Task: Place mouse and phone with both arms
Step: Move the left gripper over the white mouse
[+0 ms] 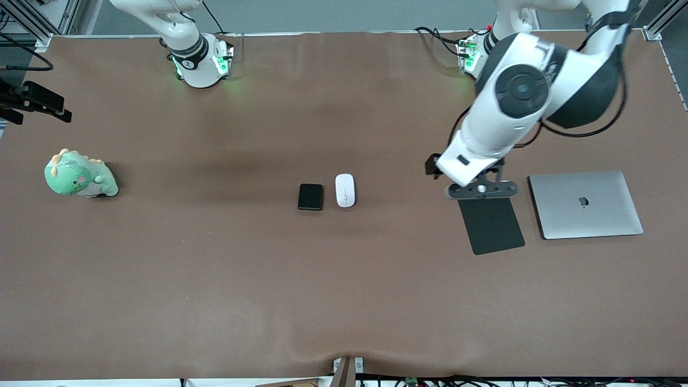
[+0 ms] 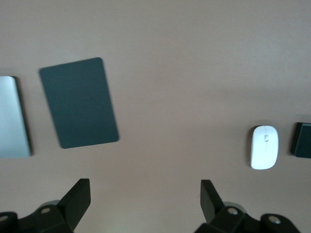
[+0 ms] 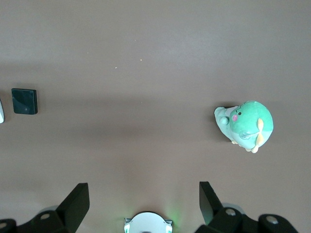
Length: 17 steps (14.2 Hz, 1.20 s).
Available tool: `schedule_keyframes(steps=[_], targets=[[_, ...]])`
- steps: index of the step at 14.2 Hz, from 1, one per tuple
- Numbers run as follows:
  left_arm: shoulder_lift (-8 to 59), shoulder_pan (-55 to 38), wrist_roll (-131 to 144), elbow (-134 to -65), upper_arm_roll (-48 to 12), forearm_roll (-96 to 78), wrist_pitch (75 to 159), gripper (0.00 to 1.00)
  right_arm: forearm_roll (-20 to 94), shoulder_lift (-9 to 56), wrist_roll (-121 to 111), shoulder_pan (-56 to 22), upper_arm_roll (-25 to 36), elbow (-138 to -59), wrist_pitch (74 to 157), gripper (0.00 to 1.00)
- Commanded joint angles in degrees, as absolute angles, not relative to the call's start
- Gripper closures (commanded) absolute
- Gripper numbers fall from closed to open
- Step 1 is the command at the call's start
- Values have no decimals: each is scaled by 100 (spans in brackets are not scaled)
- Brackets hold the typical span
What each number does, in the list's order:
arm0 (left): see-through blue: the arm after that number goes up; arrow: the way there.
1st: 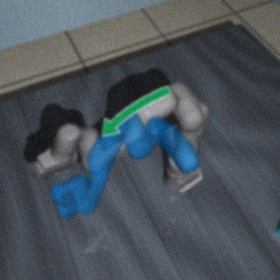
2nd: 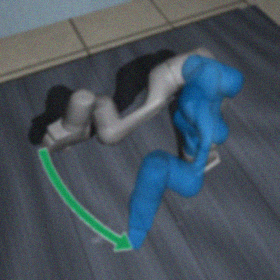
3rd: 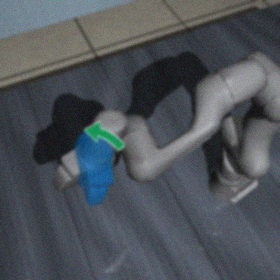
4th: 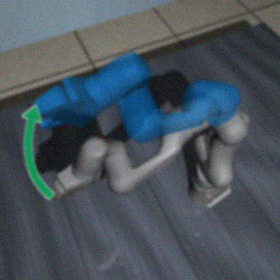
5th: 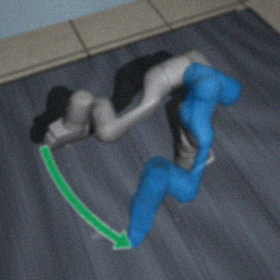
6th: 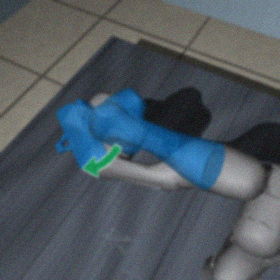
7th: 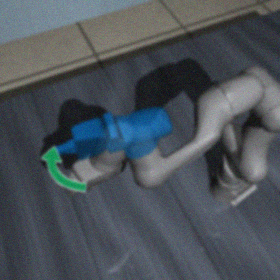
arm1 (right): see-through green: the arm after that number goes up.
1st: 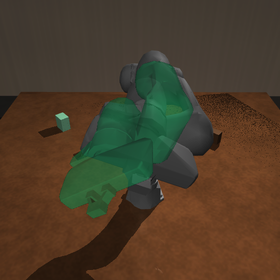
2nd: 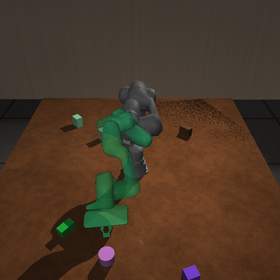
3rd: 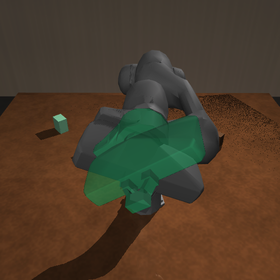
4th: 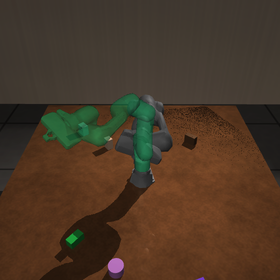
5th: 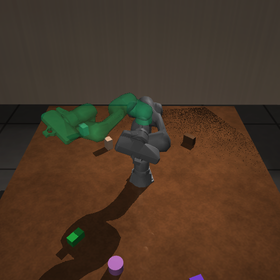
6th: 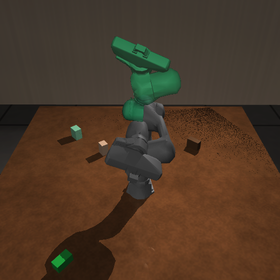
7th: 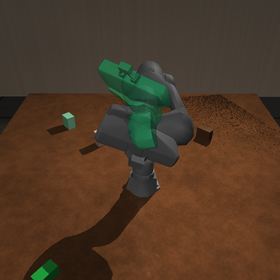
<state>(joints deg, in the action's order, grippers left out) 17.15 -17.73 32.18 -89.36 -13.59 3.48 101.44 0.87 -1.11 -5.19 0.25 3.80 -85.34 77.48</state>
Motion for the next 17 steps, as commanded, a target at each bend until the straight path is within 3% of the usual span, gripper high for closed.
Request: schedule_keyframes(steps=[1, 10, 17], targets=[[2125, -2082, 3664, -8886, -1354, 492, 10545, 0, 88, -141, -580, 88, 352, -8569, 7725, 0], [3558, -3172, 5369, -8859, -1345, 668, 12197, 0, 88, -132, -571, 105, 352, -8561, 7726, 0], [4297, -3630, 5783, -8851, -1301, 729, 13191, 0, 35, -35, -580, 114, 360, -8543, 7778, 0]])
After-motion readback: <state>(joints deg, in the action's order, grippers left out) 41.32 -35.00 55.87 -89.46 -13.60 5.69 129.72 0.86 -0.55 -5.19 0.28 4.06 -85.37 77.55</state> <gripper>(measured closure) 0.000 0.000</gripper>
